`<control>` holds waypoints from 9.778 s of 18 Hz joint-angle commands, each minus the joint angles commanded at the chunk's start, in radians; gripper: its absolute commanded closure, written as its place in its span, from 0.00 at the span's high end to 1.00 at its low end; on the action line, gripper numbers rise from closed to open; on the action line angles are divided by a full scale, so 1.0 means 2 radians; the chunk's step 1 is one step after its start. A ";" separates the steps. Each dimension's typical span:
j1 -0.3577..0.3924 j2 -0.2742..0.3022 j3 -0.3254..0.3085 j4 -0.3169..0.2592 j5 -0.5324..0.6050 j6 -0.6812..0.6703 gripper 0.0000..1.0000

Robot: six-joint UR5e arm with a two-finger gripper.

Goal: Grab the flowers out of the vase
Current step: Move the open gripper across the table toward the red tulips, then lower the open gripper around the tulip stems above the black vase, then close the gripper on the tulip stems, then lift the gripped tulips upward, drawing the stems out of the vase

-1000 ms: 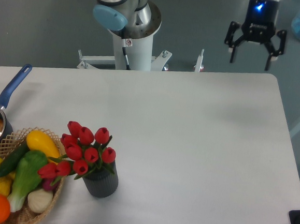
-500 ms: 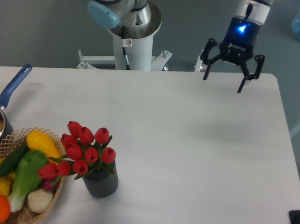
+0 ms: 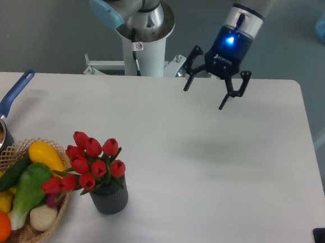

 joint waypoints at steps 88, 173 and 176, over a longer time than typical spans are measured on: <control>-0.235 -0.235 0.104 0.160 -0.028 -0.051 1.00; -0.201 -0.162 0.106 0.160 -0.150 -0.114 0.48; -0.201 -0.156 0.110 0.160 -0.153 -0.127 0.47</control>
